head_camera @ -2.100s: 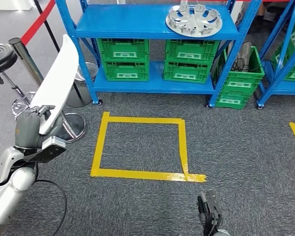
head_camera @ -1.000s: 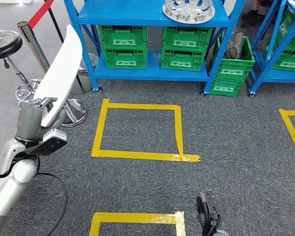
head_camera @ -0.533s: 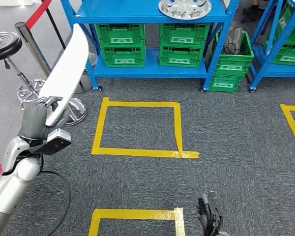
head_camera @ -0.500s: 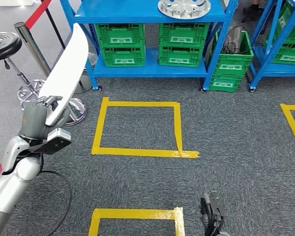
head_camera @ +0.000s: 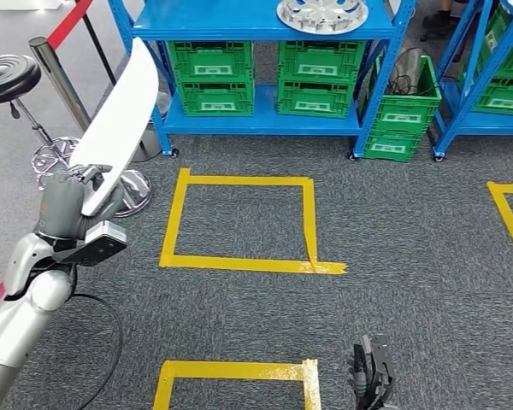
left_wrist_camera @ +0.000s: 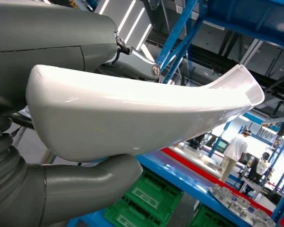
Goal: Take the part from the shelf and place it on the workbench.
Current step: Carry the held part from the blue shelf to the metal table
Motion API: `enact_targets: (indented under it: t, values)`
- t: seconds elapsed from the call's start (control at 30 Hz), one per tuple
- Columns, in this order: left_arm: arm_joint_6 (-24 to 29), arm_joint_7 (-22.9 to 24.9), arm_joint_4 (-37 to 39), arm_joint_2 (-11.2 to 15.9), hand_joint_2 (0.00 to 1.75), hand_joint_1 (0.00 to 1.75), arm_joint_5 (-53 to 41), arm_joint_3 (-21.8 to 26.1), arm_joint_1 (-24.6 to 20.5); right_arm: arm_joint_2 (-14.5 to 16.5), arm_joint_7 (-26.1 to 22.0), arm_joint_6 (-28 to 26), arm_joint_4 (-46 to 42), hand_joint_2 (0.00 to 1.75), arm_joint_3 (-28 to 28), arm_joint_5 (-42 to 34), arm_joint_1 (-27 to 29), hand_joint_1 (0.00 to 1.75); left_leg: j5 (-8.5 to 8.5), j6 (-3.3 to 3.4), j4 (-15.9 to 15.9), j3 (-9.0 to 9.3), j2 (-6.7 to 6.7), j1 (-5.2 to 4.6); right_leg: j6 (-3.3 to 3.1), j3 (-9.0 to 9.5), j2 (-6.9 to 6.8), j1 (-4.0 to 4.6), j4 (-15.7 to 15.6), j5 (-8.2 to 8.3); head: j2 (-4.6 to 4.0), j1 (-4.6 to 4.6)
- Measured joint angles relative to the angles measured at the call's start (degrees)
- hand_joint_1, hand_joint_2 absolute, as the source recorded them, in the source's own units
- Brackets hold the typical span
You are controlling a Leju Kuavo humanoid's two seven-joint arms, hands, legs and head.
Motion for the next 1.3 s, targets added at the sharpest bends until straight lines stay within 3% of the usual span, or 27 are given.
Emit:
enact_targets:
  t: [0.27,0.43,0.5,0.57,0.6,0.63,0.67,0.77,0.83,0.93,1.0,1.1,1.23,1.3]
  values:
    - [-0.15,0.35,0.11,0.14,1.75,1.75,-0.3,-0.12,-0.13,0.01,0.1,-0.05,0.01,0.0,0.0,0.01,0.0,0.0,-0.24,0.58,0.93,-0.63,-0.06,-0.26,0.56,-0.12,-0.06,-0.37,-0.09,0.32,0.0,-0.02]
    - [-0.2,0.35,0.13,0.26,1.75,1.75,-0.3,-0.13,-0.4,-0.02,0.1,-0.07,0.02,0.0,0.0,0.01,-0.05,0.0,0.22,1.68,0.05,-0.47,0.06,-0.13,1.51,-0.31,-0.06,-0.49,-0.1,-0.02,0.0,0.02]
    - [-0.21,0.35,0.14,0.23,1.75,1.75,-0.3,-0.17,-0.66,-0.08,0.1,-0.15,0.03,0.0,0.0,0.01,-0.09,0.0,0.79,2.18,-0.93,-0.19,0.2,0.18,1.77,-2.13,-0.04,-0.47,3.78,-2.75,0.0,0.19]
    - [-0.25,0.35,0.23,0.16,1.75,1.75,-0.29,-0.24,-0.79,-0.1,0.14,-0.26,0.06,0.0,0.0,0.01,-0.03,0.0,0.95,2.34,-1.04,-0.38,0.23,0.12,2.02,-5.34,-0.04,-0.49,11.08,-6.46,0.0,0.28]
    - [-0.28,0.35,0.31,0.11,1.75,1.75,-0.29,-0.3,-0.77,-0.1,0.16,-0.31,0.07,0.0,0.0,0.01,0.06,0.0,0.99,2.29,-1.0,-0.5,0.23,0.12,2.15,-6.48,-0.05,-0.52,13.75,-7.33,0.0,0.3]
    - [-0.32,0.35,0.41,0.06,1.75,1.75,-0.28,-0.38,-0.75,-0.11,0.19,-0.37,0.08,0.0,0.0,0.03,0.15,0.0,1.04,2.22,-0.95,-0.59,0.22,0.13,2.27,-6.74,-0.05,-0.55,14.54,-7.16,0.0,0.3]
    - [-0.38,0.35,0.5,0.02,1.75,1.75,-0.28,-0.45,-0.74,-0.11,0.21,-0.45,0.09,0.0,0.0,0.05,0.18,0.0,1.09,2.1,-0.86,-0.68,0.2,0.19,2.35,-5.9,-0.07,-0.6,13.07,-5.96,0.0,0.31]
    - [-0.58,0.35,0.63,0.02,1.75,1.75,-0.24,-0.59,-0.8,-0.11,0.27,-0.71,0.09,0.0,0.0,0.11,0.0,0.0,1.13,1.25,-0.16,-1.01,0.07,0.28,2.3,-0.22,0.06,-0.82,2.4,-1.59,0.0,0.29]
    - [-0.64,0.37,0.67,0.04,1.75,1.75,-0.22,-0.62,-0.87,-0.1,0.41,-0.77,0.09,0.0,0.0,0.12,-0.03,0.0,1.21,0.81,0.26,-1.37,-0.06,0.08,1.61,1.25,0.29,-0.81,-0.37,-1.08,0.0,0.21]
    - [-0.67,0.41,0.76,0.07,1.75,1.75,-0.2,-0.65,-0.92,-0.11,0.57,-0.8,0.11,0.0,-0.04,0.09,0.17,0.0,1.72,2.54,0.25,-1.58,-0.14,-0.08,0.87,1.12,0.43,-0.74,-0.36,-0.52,0.0,0.15]
    - [-0.68,0.44,0.83,0.08,1.75,1.75,-0.16,-0.65,-1.03,-0.15,0.6,-0.83,0.11,0.0,-0.1,0.05,0.19,0.0,2.1,3.12,0.04,-1.57,-0.13,-0.03,0.59,1.0,0.51,-0.54,-0.35,-0.36,0.0,0.14]
    - [-0.68,0.44,0.86,0.08,1.75,1.75,-0.14,-0.66,-1.08,-0.16,0.64,-0.84,0.11,0.0,-0.11,0.13,0.17,0.0,2.5,2.69,-0.4,-1.54,-0.12,0.08,0.38,0.79,0.48,-0.38,-0.3,-0.29,0.0,0.14]
    - [-0.7,0.44,0.99,0.09,1.75,1.75,-0.13,-0.67,-1.07,-0.16,0.72,-1.02,0.11,0.0,-0.15,0.2,0.08,0.0,2.66,0.47,-0.89,-1.57,-0.13,0.28,0.13,0.54,0.39,-0.25,-0.24,-0.29,0.0,0.17]
    - [-0.72,0.44,1.09,0.09,1.75,1.75,-0.13,-0.68,-1.07,-0.16,0.73,-1.03,0.11,0.0,-0.15,0.26,0.08,0.0,2.61,-0.15,-0.96,-1.59,-0.13,0.32,0.12,0.49,0.38,-0.24,-0.23,-0.29,0.0,0.18]
